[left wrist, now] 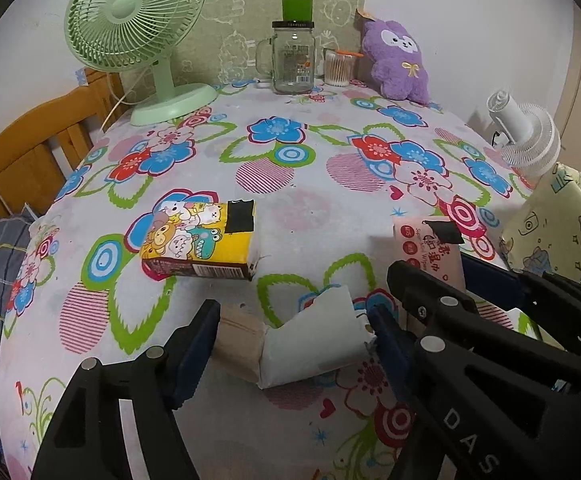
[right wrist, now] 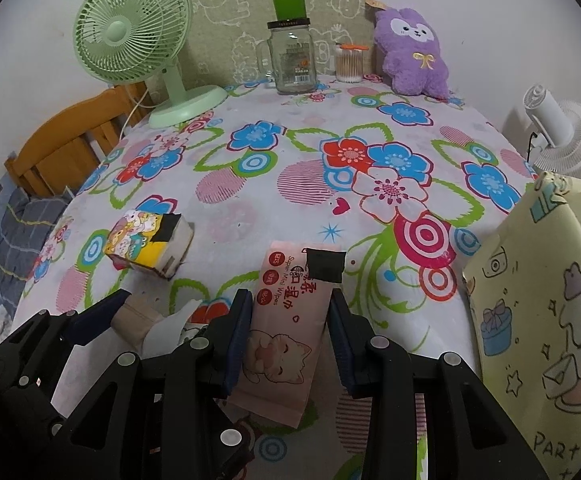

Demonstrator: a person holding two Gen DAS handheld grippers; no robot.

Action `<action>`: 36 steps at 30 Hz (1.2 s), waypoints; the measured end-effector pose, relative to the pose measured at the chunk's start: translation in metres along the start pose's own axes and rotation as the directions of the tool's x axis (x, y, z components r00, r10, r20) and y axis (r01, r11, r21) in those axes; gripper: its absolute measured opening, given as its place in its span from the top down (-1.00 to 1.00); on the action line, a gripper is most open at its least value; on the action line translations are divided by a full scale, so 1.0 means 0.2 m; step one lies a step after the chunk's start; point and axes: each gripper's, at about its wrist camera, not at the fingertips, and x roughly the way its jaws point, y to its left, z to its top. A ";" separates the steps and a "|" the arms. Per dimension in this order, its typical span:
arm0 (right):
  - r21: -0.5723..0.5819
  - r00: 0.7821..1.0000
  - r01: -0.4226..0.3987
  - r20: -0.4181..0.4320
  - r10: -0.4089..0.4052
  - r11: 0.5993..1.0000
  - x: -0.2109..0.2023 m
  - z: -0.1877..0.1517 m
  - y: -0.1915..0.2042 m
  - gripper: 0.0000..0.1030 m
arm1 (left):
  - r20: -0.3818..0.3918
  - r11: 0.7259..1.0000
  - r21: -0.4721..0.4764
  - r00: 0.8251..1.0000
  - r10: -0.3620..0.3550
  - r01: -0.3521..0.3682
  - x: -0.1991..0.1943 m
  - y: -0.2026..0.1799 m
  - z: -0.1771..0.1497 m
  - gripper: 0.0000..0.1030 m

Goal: Organize soft objects
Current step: 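Lift the pink packet with the right tool while the left tool moves to the white-and-beige roll, then close the left tool around the white-and-beige roll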

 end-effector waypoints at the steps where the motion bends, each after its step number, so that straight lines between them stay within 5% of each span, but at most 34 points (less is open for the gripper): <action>1: 0.000 1.000 -0.001 0.002 0.001 1.000 -0.01 0.00 0.00 0.20 | 0.002 1.000 -0.001 1.000 0.007 -0.007 -0.01 0.00 0.00 -0.46; 24: -0.011 0.999 -0.004 0.038 0.005 1.000 -0.17 -0.07 0.01 0.20 | 0.039 1.000 -0.008 0.999 -0.001 0.001 -0.15 -0.03 -0.06 -0.37; 36: -0.017 1.000 0.019 0.010 -0.018 1.000 -0.10 -0.08 0.01 0.20 | 0.006 1.000 -0.018 1.000 0.018 -0.018 -0.06 -0.02 -0.07 -0.65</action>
